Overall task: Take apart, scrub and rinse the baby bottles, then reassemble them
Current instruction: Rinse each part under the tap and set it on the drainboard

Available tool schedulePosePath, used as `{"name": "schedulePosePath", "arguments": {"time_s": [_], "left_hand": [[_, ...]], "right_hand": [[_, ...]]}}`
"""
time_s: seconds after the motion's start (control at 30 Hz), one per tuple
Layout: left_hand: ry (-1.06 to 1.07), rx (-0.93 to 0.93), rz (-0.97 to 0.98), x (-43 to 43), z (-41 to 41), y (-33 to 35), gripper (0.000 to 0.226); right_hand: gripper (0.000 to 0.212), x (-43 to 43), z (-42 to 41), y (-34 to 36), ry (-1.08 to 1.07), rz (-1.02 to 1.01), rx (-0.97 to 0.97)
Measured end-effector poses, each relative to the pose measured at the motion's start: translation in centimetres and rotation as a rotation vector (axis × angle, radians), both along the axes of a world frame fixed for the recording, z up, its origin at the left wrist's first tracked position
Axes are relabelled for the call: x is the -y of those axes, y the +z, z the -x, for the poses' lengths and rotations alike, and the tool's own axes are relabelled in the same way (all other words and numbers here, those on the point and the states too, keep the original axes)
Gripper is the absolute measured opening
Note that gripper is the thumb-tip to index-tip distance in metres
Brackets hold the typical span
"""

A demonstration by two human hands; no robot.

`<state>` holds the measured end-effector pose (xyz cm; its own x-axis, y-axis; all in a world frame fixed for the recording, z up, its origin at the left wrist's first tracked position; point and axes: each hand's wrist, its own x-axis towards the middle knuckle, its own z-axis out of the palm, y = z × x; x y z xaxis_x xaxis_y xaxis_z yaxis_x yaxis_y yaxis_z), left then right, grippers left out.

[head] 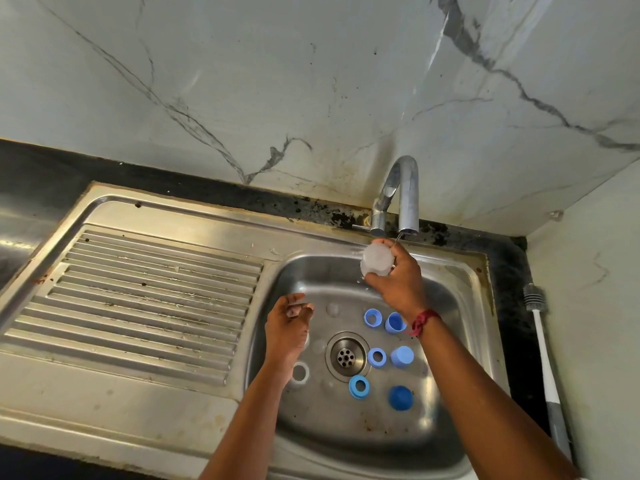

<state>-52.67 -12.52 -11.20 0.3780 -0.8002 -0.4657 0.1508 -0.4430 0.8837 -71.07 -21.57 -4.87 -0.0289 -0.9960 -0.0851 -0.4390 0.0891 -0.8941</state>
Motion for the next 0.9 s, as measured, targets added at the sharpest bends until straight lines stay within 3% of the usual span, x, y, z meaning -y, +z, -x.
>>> {"name": "schedulePosePath", "arguments": {"time_s": [0.17, 0.27, 0.37, 0.63, 0.73, 0.8, 0.9], "left_hand": [[0.012, -0.029, 0.010, 0.0, 0.0, -0.2, 0.024], [0.028, -0.059, 0.015, 0.0, 0.0, -0.2, 0.025], [0.024, -0.075, 0.025, -0.1, 0.0, -0.1, 0.024], [0.024, -0.109, 0.045, 0.0, 0.1, 0.6, 0.022], [0.009, -0.095, 0.053, 0.1, 0.2, 0.8, 0.022], [0.004, -0.093, 0.056, 0.1, 0.3, 1.0, 0.022], [-0.005, -0.086, 0.063, 0.2, 0.6, 1.3, 0.021]], "right_hand": [[0.056, 0.1, 0.3, 0.1, -0.083, -0.071, 0.172], [0.033, -0.3, 0.4, 0.5, -0.147, -0.179, 0.494], [0.018, -0.8, 0.1, 1.2, -0.201, -0.263, 0.671], [0.039, -1.8, 0.5, 0.7, -0.400, -0.408, 1.343], [0.053, -2.2, 0.8, 0.6, -0.377, -0.418, 1.263], [0.051, -2.4, 0.8, 0.6, -0.387, -0.397, 1.211], [0.063, -2.7, 0.9, 0.7, -0.360, -0.364, 1.338]]}}
